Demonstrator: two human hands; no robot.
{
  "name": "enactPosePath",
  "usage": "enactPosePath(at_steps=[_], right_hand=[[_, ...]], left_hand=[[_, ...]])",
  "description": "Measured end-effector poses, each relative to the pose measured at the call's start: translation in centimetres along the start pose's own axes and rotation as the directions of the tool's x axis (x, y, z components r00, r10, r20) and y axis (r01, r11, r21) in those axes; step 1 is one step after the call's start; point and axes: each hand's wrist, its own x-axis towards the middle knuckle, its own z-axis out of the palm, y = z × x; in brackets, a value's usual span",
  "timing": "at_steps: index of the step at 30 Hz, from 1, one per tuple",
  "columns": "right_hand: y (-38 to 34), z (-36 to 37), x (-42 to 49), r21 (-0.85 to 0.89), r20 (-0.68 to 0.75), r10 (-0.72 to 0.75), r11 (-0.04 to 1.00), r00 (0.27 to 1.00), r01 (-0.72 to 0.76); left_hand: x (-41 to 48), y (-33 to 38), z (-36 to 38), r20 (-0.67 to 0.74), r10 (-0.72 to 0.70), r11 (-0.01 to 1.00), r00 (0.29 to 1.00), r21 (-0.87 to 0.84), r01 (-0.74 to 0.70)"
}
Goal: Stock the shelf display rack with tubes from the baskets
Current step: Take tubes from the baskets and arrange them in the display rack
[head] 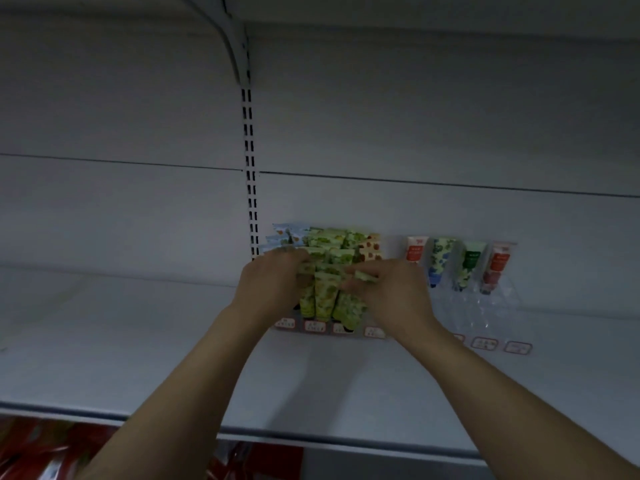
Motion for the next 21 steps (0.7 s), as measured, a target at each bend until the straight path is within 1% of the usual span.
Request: enactPosePath(at_steps=[2, 7, 9, 13, 17, 21], right_hand=[[0.4, -1.2, -0.4, 0.067, -0.033, 0.029, 0.997, 0.999, -0.027], [0.5, -4.5, -1.4, 0.063, -0.020, 0.012, 0.998, 1.000, -0.011], [0.4, -5.8, -2.0, 0.097, -0.008, 0.011, 0.995, 1.000, -0.010], [0.9, -7.9, -3.3, 0.152, 0.065, 0.038, 0.987, 0.997, -0.048], [1.7, -9.3, -5.0, 0.101, 0.149, 0.027, 0.994, 0.988, -0.042], [2.4, -10.2, -5.8, 0.121, 0.124, 0.017, 0.992, 0.992, -0.032]], left_hand=[[-0.6, 0.2, -0.7, 0.001, 0.024, 1.000, 1.000, 0.000, -0.024], [-2.2, 1.1, -2.9, -0.007, 0.055, 0.997, 0.998, 0.056, -0.055], [-3.2, 1.8, -3.6, -0.006, 0.055, 0.997, 0.998, 0.052, -0.054], [-5.3, 3.8, -3.6, 0.085, 0.022, 0.999, 0.996, 0.038, -0.025], [-6.8, 5.8, -3.0, 0.142, 0.037, 0.999, 0.989, 0.006, -0.038], [-7.6, 6.6, -2.8, 0.138, 0.030, 1.000, 0.990, 0.005, -0.031]])
